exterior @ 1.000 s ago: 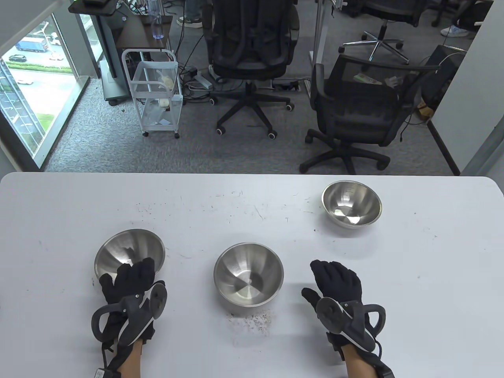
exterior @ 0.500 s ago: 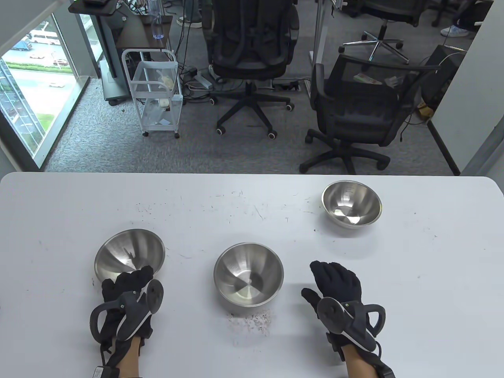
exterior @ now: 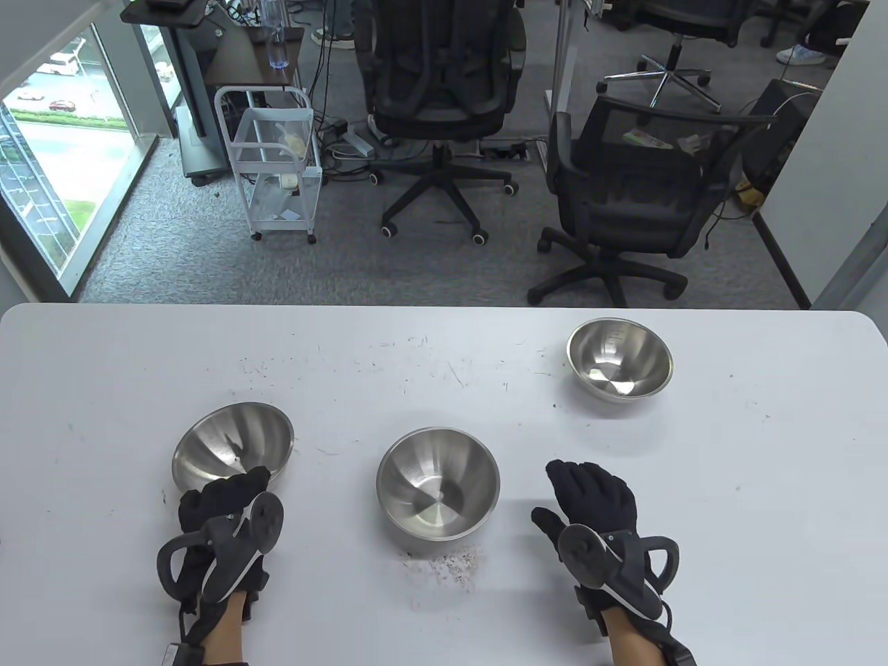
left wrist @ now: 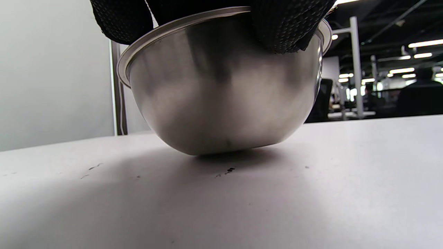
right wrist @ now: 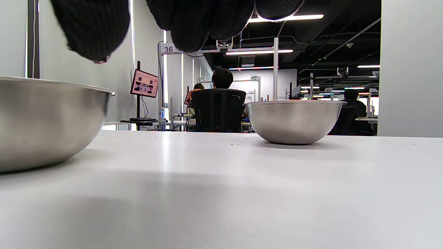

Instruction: Nest mixing bowl into mixing bowl

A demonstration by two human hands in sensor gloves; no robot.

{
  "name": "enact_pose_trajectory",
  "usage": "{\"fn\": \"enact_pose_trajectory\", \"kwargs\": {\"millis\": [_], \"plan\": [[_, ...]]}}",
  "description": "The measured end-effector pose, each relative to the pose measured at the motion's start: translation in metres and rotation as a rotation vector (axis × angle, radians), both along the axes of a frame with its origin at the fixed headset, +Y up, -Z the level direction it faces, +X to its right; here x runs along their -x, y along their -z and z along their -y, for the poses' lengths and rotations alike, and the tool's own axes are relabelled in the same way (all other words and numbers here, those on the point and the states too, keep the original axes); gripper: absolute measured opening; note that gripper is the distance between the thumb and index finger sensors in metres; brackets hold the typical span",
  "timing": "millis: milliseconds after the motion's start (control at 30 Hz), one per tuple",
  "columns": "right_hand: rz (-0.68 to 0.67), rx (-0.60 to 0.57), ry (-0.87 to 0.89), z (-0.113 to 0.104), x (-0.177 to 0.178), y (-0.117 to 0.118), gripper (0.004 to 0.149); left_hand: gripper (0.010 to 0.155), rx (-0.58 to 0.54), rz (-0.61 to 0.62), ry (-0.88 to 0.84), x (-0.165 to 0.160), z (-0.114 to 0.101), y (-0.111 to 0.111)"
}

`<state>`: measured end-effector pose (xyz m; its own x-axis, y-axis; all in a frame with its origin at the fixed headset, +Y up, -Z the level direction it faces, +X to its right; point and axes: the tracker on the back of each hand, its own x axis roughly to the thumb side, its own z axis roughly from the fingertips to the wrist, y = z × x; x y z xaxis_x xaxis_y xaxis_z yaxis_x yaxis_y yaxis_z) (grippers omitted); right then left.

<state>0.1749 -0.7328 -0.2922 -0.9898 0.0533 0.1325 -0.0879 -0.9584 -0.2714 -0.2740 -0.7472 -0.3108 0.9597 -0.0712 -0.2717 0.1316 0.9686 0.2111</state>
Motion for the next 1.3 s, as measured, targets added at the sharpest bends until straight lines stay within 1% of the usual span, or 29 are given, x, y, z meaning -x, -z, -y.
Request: {"fn": "enact_pose_trajectory", "kwargs": {"millis": [200,333,633,900,1000,1133,1300], "plan": [[0.002,-0.003,0.0,0.0,0.0,0.0,0.073,0.039,-0.02,0.037,-0.003,-0.008,-0.004,-0.001],[0.003,-0.004,0.003,0.0,-0.001,0.0,0.072,0.039,-0.066,0.074,0.018,-0.018,-0.01,-0.004],[0.011,-0.003,-0.001,0.0,-0.003,0.001,0.073,0.039,-0.155,0.201,0.077,-0.061,-0.032,-0.015],[0.016,0.005,-0.003,0.001,-0.003,0.002,0.072,0.039,-0.231,0.318,0.061,-0.095,-0.046,-0.027],[0.018,0.006,-0.002,0.001,-0.003,0.002,0.072,0.039,-0.245,0.379,0.031,-0.108,-0.047,-0.03],[0.02,0.008,-0.003,0.001,-0.004,0.002,0.072,0.039,-0.256,0.454,0.066,-0.13,-0.046,-0.035],[0.021,0.009,-0.002,0.001,-0.004,0.003,0.072,0.039,-0.258,0.537,0.065,-0.152,-0.044,-0.041]]}}
